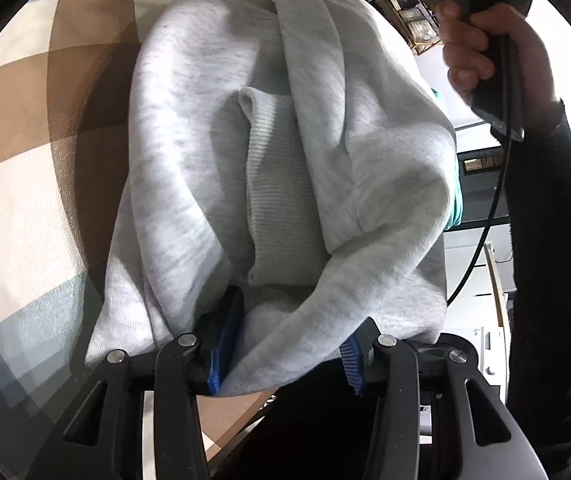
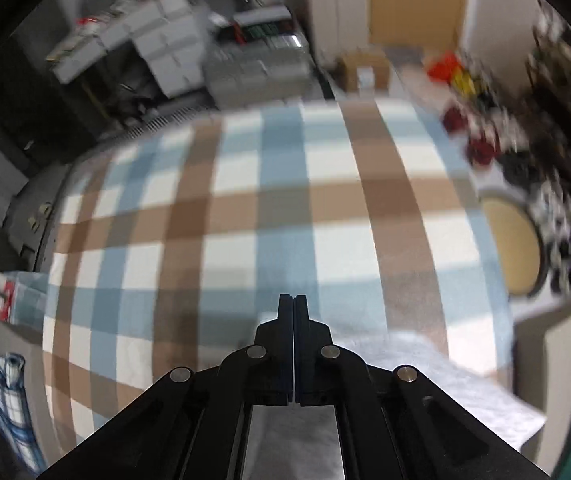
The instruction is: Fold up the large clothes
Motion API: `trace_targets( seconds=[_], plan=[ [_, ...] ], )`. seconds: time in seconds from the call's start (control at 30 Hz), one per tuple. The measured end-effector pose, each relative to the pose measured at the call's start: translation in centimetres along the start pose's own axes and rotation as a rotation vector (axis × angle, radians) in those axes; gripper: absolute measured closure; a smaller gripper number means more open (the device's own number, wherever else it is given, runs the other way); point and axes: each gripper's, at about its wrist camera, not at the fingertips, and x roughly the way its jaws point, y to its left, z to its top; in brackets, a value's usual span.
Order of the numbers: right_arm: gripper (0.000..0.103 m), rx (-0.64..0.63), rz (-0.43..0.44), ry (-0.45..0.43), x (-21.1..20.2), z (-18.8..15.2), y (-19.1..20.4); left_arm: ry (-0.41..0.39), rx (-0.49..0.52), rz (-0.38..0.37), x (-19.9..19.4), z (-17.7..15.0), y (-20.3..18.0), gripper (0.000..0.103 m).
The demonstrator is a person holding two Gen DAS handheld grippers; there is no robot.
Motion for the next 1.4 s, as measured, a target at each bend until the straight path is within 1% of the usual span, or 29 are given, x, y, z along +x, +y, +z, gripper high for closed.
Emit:
trace_targets(
  seconds=[0.07,0.1,0.17,0.23,0.27,0.3,0.33,0.37,0.43,0.5,0.53,0.57,0.6,0.63,0.67,0.7,0.77,0.83,0.87,0.9,0.97,1.03,1.07,1.1,1.17,1.27,1.3,1.37,1.4],
  plan=[
    [0.103,-0.04,0.022,0.04,0.3,-0.1,0.2,-0.003,-0.004,-0.005,-0.1,-0.3,0.1,0.064],
    [0.099,-0.074,0.039,0.063,0.2,-0.4,0.5,-0.005,0.007,0.003,-0.3,-0.3,-0.1,0.064],
    [0.098,-0.161,0.075,0.121,-0.7,-1.5,1.5,-0.014,0.047,0.024,-0.7,-0.3,-1.0,0.064],
    [0.08,-0.255,0.042,0.098,-2.4,-3.0,2.4,-0.022,0.1,0.027,-0.8,-0.7,-2.3,0.064],
    [0.058,-0.324,0.041,0.104,-3.8,-4.2,3.2,-0.017,0.125,0.016,-0.7,-0.9,-3.0,0.064],
    [0.045,-0.359,0.052,0.113,-4.2,-5.0,3.4,-0.011,0.141,0.01,-0.6,-1.1,-3.4,0.064],
    [0.044,-0.413,0.055,0.117,-4.9,-6.1,3.8,0.0,0.158,0.019,-0.1,-1.4,-3.8,0.061],
    [0.044,-0.468,0.027,0.114,-5.6,-7.2,4.2,0.011,0.17,0.033,0.3,-1.7,-4.0,0.06],
    [0.042,-0.545,-0.004,0.138,-5.4,-8.3,4.4,0.044,0.189,0.093,1.9,-2.4,-4.1,0.06],
    [0.041,-0.573,-0.091,0.139,-4.6,-8.3,4.1,0.04,0.202,0.147,2.8,-2.8,-4.3,0.06],
    [0.04,-0.547,-0.104,0.157,-4.1,-7.8,3.7,0.032,0.215,0.168,3.0,-3.0,-4.7,0.06],
    [0.032,-0.495,-0.092,0.199,-3.3,-7.2,3.3,0.028,0.227,0.184,3.1,-3.2,-5.0,0.06],
    [0.028,-0.447,-0.064,0.255,-2.3,-6.6,2.8,0.023,0.245,0.203,3.2,-3.4,-5.3,0.06],
    [0.028,-0.414,-0.053,0.316,-1.2,-6.3,2.6,0.021,0.263,0.217,3.3,-3.6,-5.5,0.06],
    [0.027,-0.441,-0.096,0.357,-0.1,-6.2,3.2,0.022,0.279,0.229,3.4,-3.8,-5.8,0.06],
    [0.019,-0.496,-0.15,0.374,0.8,-6.2,3.8,0.024,0.294,0.238,3.6,-3.9,-6.0,0.06],
    [0.013,-0.576,-0.233,0.415,2.4,-6.7,4.7,0.031,0.314,0.252,4.1,-4.2,-6.5,0.06],
    [0.014,-0.565,-0.259,0.449,3.8,-6.9,4.7,0.035,0.309,0.254,4.1,-4.1,-6.5,0.06],
    [0.018,-0.543,-0.268,0.448,4.4,-6.9,4.6,0.038,0.3,0.249,4.3,-4.1,-6.5,0.06],
    [0.032,-0.549,-0.272,0.433,4.8,-7.2,4.7,0.042,0.292,0.243,4.4,-4.0,-6.6,0.06],
    [0.046,-0.631,-0.271,0.403,4.9,-8.1,5.5,0.049,0.266,0.228,4.4,-3.7,-6.4,0.06],
    [0.072,-0.666,-0.281,0.367,4.5,-8.6,6.0,0.05,0.234,0.21,4.3,-3.4,-6.0,0.06],
    [0.098,-0.666,-0.285,0.347,4.0,-8.5,5.8,0.05,0.215,0.196,3.8,-3.4,-5.6,0.06],
    [0.103,-0.65,-0.281,0.335,3.6,-8.3,5.3,0.05,0.203,0.186,3.7,-3.4,-5.5,0.06],
    [0.103,-0.622,-0.265,0.336,3.3,-8.2,4.2,0.042,0.176,0.175,3.3,-3.2,-5.3,0.06],
    [0.103,-0.625,-0.245,0.29,2.7,-8.4,3.7,0.032,0.161,0.176,2.9,-3.0,-5.1,0.06],
    [0.103,-0.603,-0.228,0.277,2.4,-8.2,3.4,0.032,0.157,0.174,2.9,-3.0,-5.1,0.06],
    [0.103,-0.544,-0.153,0.263,1.3,-7.4,2.7,0.034,0.161,0.18,2.7,-3.0,-4.9,0.06],
    [0.103,-0.538,-0.144,0.245,1.0,-7.0,2.5,0.033,0.158,0.182,2.8,-3.1,-5.0,0.06]
  ],
)
